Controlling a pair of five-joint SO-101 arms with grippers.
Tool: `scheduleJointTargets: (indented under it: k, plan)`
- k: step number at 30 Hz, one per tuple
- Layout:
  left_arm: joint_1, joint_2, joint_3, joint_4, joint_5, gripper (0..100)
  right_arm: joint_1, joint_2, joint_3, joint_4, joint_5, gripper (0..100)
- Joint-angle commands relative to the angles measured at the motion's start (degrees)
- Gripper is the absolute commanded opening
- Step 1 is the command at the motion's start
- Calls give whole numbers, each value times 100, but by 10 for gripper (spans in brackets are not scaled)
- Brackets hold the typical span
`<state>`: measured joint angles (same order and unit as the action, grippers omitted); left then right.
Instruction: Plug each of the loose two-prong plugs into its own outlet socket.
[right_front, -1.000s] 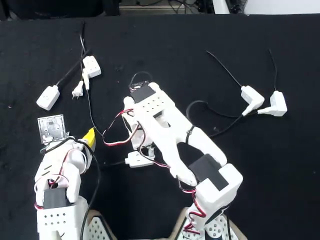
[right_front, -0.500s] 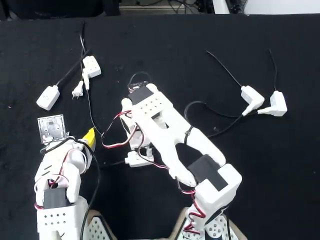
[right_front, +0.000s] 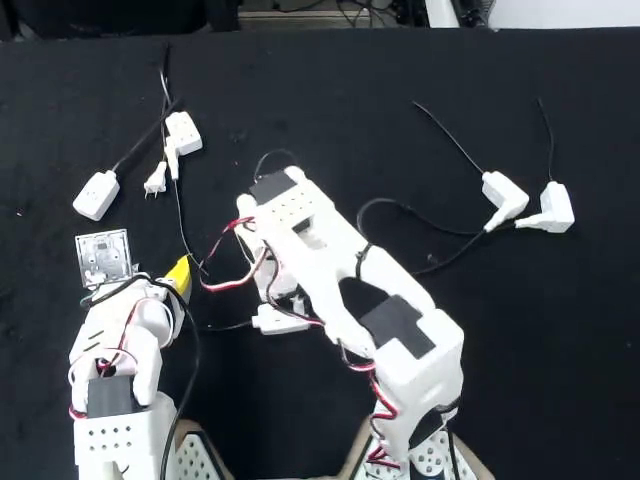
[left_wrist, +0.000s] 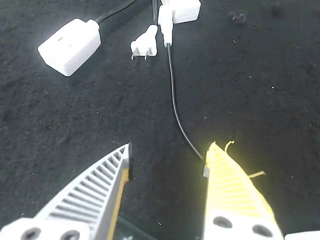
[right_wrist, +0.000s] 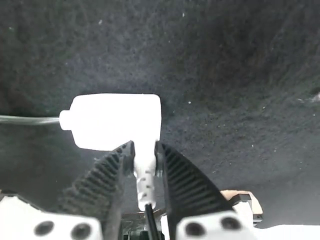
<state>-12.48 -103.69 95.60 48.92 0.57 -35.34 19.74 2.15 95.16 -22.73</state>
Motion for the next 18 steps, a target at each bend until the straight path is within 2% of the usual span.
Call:
scheduleJointTargets:
  k: [1, 6, 13, 18]
  plan:
    - [-48, -62, -145, 9, 26, 245, -53, -57, -488, 229, -18, 11]
    - [-48, -62, -145, 9, 26, 245, -44, -31, -321, 79, -18, 11]
    - [-48, -62, -154, 9, 26, 245, -35, -66, 479, -791, 273, 11]
    - [-48, -62, -154, 9, 26, 245, -53, -75, 497, -809, 422, 21]
